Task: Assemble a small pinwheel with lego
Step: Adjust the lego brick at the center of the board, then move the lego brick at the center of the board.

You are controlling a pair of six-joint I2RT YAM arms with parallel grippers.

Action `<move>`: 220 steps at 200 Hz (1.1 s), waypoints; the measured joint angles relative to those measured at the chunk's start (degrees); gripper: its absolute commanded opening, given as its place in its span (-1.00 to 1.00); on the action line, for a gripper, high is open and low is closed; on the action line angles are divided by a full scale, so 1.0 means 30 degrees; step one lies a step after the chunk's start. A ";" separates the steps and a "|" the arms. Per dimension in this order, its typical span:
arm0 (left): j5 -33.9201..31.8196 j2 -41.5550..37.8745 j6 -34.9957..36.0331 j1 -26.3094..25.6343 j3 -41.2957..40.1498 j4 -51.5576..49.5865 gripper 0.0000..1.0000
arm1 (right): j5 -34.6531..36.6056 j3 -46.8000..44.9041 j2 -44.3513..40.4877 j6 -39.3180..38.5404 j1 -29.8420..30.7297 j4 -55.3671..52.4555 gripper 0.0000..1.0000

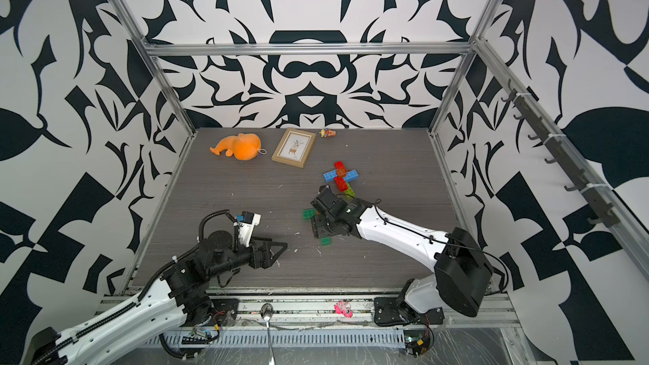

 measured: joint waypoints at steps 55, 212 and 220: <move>0.0554 0.1341 -0.0036 0.0000 0.0000 0.1020 0.99 | 0.0022 0.2572 0.3220 -0.0831 -0.0874 -0.0423 0.20; 0.0539 0.0590 -0.0029 0.0000 0.0000 0.1362 0.99 | -0.0015 0.4306 0.6164 -0.1304 -0.1625 -0.0998 -0.40; 0.0481 0.0546 -0.0029 0.0000 0.0000 0.1362 0.99 | -0.0015 0.4554 0.6339 -0.1304 -0.1632 -0.1086 -0.41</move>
